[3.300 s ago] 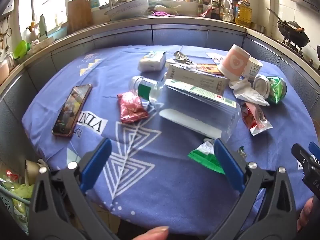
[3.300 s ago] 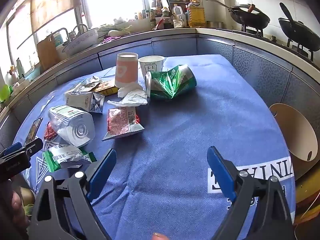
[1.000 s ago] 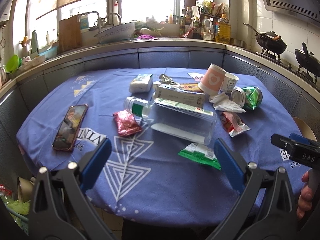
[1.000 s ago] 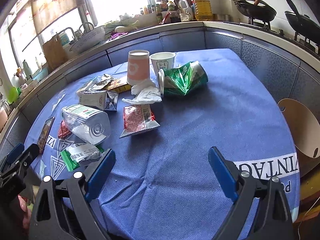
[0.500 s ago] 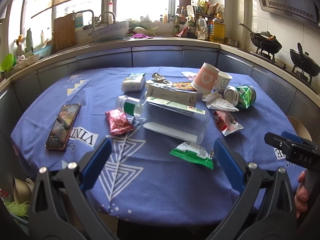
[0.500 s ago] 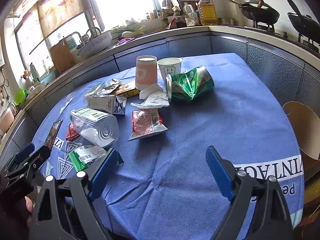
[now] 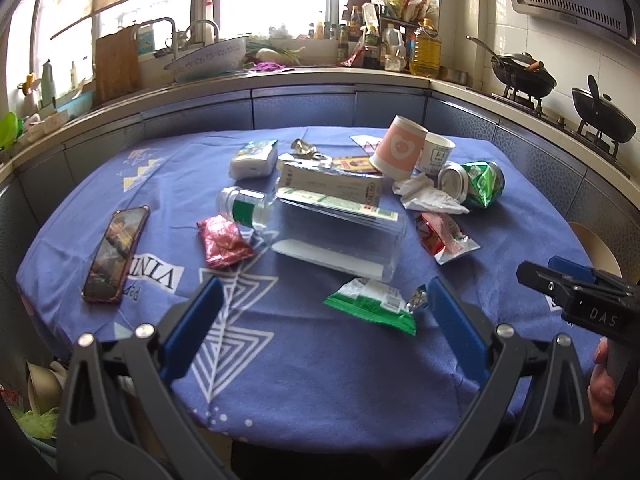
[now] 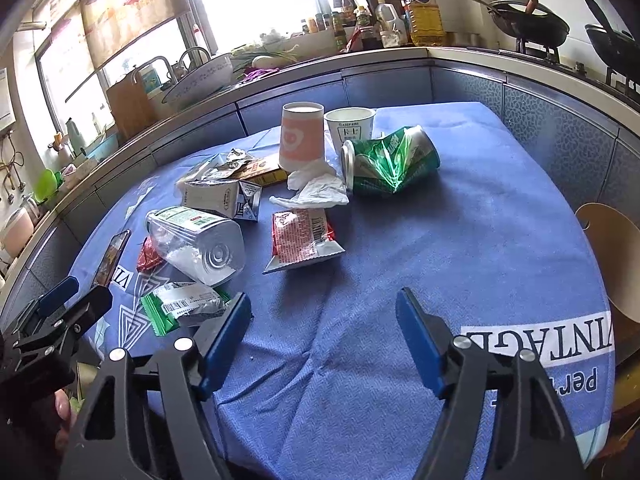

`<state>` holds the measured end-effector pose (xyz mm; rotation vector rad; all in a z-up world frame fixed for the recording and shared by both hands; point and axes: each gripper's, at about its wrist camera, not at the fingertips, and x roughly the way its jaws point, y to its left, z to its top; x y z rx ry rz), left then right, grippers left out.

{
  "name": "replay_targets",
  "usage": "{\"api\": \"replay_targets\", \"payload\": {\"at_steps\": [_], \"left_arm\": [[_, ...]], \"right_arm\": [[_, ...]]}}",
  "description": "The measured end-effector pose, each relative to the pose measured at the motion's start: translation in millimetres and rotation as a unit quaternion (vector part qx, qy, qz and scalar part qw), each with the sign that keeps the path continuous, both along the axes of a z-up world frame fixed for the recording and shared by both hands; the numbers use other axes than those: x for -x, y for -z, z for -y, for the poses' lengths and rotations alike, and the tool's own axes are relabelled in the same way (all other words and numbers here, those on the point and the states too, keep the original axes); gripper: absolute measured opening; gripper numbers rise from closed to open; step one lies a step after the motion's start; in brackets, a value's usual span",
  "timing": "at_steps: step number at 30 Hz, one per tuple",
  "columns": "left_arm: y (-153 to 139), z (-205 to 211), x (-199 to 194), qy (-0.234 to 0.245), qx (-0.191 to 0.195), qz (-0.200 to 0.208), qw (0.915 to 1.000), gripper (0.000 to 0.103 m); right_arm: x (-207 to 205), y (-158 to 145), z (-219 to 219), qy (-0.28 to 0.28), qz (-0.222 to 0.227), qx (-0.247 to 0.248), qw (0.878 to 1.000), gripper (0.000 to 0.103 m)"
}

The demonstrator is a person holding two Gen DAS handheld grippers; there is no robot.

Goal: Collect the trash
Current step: 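Grasp the green snack packet with the left tool while the right tool reaches the clear bottle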

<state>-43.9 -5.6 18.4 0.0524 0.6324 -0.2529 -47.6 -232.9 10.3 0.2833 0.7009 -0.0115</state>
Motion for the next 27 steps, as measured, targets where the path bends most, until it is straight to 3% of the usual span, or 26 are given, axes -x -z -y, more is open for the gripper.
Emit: {"api": "replay_targets", "payload": {"at_steps": [16,24,27], "left_arm": [[8,6,-14,0.014,-0.002,-0.028,0.9995,0.098],[23,2,-47,0.031,0.055,-0.107,0.9923,0.098],[28,2,-55,0.035,0.071,-0.125,0.9891,0.092]], "right_arm": [[-3,4,0,-0.006,-0.007,-0.004,1.0,0.072],[-13,0,-1,-0.018,-0.001,0.006,1.0,0.068],[-18,0,-1,-0.021,-0.003,0.007,1.0,0.066]]}}
